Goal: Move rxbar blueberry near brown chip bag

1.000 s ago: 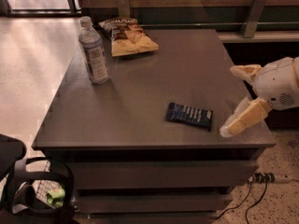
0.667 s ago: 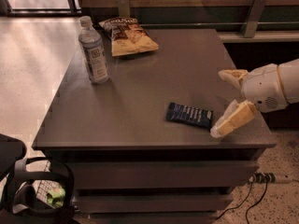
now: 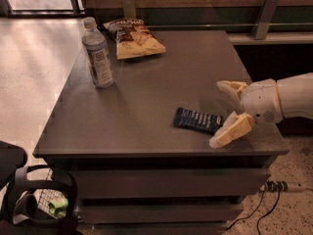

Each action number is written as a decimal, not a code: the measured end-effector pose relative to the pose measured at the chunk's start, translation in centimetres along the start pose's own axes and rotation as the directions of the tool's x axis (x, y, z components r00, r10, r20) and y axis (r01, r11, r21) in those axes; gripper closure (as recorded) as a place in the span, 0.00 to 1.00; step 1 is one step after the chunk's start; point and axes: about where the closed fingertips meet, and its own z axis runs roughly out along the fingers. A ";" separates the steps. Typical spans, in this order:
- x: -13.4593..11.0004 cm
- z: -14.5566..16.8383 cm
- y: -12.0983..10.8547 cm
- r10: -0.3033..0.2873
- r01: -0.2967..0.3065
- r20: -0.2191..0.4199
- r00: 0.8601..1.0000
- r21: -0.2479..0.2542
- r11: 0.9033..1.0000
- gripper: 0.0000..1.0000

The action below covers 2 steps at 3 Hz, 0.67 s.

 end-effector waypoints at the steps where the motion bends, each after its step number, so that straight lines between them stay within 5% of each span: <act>1: 0.8 0.9 0.4 0.010 -0.009 0.035 0.999 -0.010 1.000 0.00; 2: 1.7 1.6 0.8 0.023 -0.022 0.057 0.998 -0.017 1.000 0.00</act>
Offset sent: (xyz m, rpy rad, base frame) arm -0.0067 0.0042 -0.0375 0.0934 0.0188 -0.0011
